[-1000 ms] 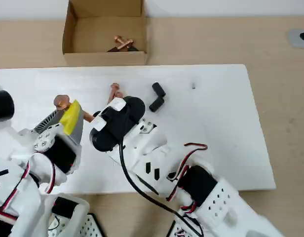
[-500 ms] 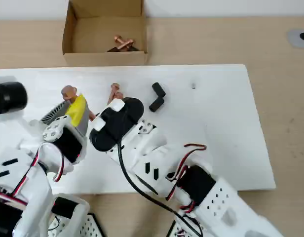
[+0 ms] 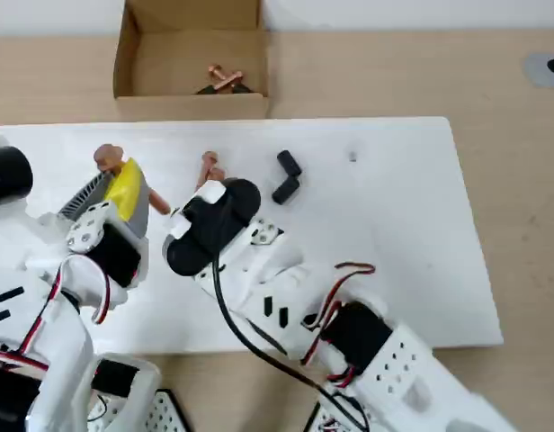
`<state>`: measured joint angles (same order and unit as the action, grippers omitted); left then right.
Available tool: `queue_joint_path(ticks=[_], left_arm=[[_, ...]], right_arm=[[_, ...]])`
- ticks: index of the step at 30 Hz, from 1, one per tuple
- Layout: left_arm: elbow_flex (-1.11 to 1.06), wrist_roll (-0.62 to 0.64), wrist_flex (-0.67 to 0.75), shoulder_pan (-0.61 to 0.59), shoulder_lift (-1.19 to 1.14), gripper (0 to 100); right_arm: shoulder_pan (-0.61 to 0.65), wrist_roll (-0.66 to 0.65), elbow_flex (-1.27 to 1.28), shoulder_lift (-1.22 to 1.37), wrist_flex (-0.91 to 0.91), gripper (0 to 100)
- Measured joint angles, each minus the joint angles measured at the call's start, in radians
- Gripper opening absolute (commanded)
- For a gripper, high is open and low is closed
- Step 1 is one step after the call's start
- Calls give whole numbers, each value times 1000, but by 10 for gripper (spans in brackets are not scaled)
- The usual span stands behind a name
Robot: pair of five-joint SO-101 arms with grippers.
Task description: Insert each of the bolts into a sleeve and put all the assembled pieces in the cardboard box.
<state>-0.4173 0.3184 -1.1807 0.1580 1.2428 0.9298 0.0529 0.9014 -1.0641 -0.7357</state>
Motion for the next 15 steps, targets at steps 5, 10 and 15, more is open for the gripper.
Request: queue_joint_path(ticks=[5,10,15], left_arm=[[-41,0,40,-2,-8,6],[-78,0,52,-2,-8,6],[-89,0,55,-2,-8,6]], right_arm=[[0,0,0,-12,0,10],[0,0,0,-103,0,10],[0,0,18,-167,2,10]])
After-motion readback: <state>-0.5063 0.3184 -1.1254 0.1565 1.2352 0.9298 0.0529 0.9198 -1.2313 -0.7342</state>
